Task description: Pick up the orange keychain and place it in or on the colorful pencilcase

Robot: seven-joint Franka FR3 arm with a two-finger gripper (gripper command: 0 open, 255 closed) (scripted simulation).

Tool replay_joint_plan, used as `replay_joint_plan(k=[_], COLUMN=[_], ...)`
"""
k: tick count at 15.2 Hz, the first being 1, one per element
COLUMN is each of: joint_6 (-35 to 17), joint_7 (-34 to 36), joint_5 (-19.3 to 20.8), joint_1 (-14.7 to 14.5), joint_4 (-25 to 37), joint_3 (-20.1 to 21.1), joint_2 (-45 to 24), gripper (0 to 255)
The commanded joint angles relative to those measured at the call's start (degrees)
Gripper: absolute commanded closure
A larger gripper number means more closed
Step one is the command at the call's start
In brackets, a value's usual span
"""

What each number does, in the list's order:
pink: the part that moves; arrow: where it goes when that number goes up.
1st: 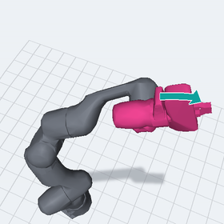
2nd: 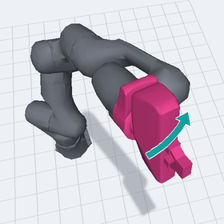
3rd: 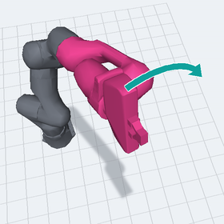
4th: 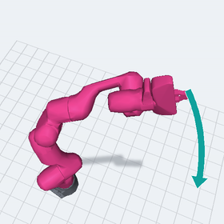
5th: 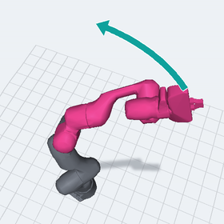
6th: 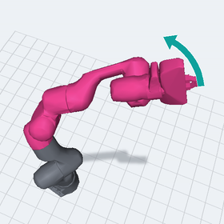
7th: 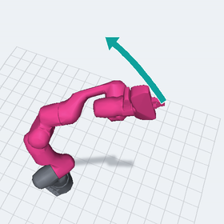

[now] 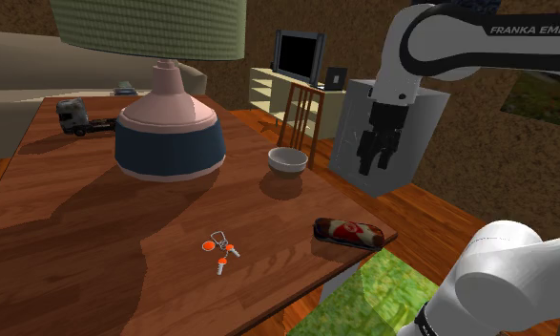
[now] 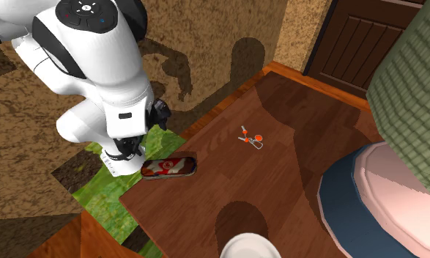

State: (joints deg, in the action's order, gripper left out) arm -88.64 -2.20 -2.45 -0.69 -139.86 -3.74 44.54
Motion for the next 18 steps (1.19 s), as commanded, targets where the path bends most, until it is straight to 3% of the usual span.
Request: replay_joint_plan(k=[1,10,18], joint_6=[0.0,-15.5,-28.8], joint_7=[0.0,5.1,9.8], joint_5=[0.0,-5.5,-7.5], joint_1=[0.0,-5.3,-8.9], joint_4=[0.0,-3.4,-1.4], joint_3=[0.0,8.3,15.8], joint_2=[0.0,-8.3,-20.2], gripper=[0,0,0])
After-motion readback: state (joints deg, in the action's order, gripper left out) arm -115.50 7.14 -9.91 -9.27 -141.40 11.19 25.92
